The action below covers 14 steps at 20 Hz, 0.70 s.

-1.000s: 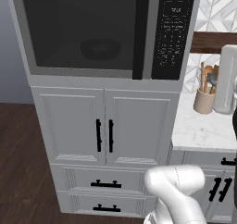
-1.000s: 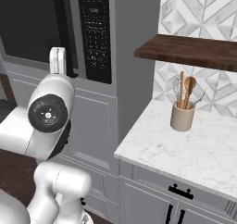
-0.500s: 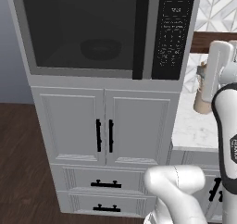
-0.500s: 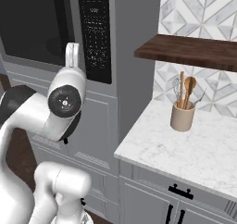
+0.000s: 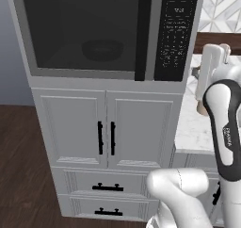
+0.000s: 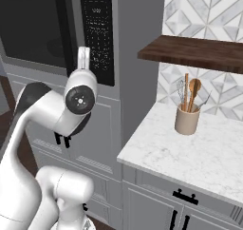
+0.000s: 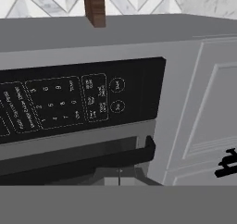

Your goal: Open the microwave, place the bowl with waffle inside the microwave, then close the microwave door and turn it on.

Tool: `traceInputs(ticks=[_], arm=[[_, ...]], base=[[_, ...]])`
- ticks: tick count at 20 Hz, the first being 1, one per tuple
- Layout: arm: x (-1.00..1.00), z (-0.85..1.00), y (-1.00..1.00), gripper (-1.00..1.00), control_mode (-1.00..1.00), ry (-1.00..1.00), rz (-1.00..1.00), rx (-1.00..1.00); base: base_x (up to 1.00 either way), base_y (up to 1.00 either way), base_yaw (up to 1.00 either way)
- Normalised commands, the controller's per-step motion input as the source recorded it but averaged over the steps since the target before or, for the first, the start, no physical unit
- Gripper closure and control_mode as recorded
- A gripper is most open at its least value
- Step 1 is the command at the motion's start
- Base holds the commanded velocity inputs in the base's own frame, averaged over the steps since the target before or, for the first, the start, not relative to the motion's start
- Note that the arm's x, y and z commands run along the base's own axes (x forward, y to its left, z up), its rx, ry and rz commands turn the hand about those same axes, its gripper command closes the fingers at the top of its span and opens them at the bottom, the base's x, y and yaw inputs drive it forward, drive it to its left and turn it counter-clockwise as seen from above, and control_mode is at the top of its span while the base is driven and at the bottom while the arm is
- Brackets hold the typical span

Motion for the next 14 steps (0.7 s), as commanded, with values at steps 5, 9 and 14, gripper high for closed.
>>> traceInputs(ticks=[5, 9, 14], arm=[[0.37, -0.05, -0.02, 1.00, -1.00, 0.00, 0.00, 0.00], [0.38, 0.00, -0.26, 1.00, -1.00, 0.00, 0.00, 0.02], [0.43, -0.06, -0.22, 1.00, -1.00, 0.00, 0.00, 0.01]], base=[[0.00, 0.00, 0.00], [0.00, 0.00, 0.00], [0.00, 0.00, 0.00]])
